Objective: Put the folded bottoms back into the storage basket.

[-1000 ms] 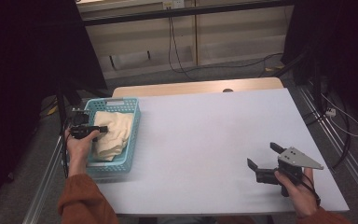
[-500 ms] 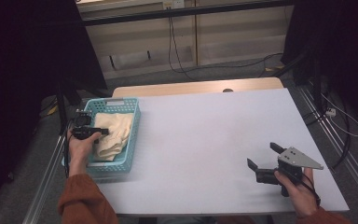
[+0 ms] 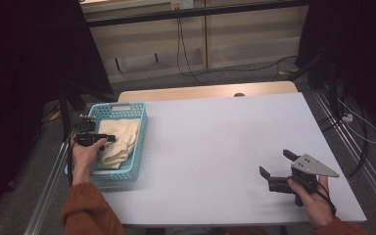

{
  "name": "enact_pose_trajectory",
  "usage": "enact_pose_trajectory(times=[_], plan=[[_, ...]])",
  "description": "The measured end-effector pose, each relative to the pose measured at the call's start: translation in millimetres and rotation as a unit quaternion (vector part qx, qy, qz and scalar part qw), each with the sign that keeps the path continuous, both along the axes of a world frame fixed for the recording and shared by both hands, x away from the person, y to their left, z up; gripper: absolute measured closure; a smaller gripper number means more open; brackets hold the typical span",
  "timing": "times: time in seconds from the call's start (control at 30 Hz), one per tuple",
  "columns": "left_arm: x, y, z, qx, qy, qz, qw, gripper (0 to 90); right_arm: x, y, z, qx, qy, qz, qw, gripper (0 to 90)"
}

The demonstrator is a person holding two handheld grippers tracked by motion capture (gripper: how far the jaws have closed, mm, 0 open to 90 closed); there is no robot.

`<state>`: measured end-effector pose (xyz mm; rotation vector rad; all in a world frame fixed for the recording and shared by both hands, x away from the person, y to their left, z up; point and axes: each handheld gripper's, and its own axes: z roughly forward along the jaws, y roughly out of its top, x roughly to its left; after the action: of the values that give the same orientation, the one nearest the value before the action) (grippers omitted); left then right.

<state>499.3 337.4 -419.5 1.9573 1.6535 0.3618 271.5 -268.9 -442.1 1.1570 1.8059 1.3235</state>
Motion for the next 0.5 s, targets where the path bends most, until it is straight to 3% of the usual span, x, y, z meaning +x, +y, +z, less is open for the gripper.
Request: enact_pose_trajectory(times=[0.33,0.5], plan=[[-2.2,-1.8,4.7,-0.012,-0.003,-0.016,0.9998,23.7,-0.2,-0.3,0.2,0.001,0.000,0.000,1.0000,1.1],[-4.7,-4.2,9.7,-0.003,-0.010,-0.015,0.9998,21.2,-0.4,-0.5,0.5,0.002,0.000,0.000,1.0000,1.1]])
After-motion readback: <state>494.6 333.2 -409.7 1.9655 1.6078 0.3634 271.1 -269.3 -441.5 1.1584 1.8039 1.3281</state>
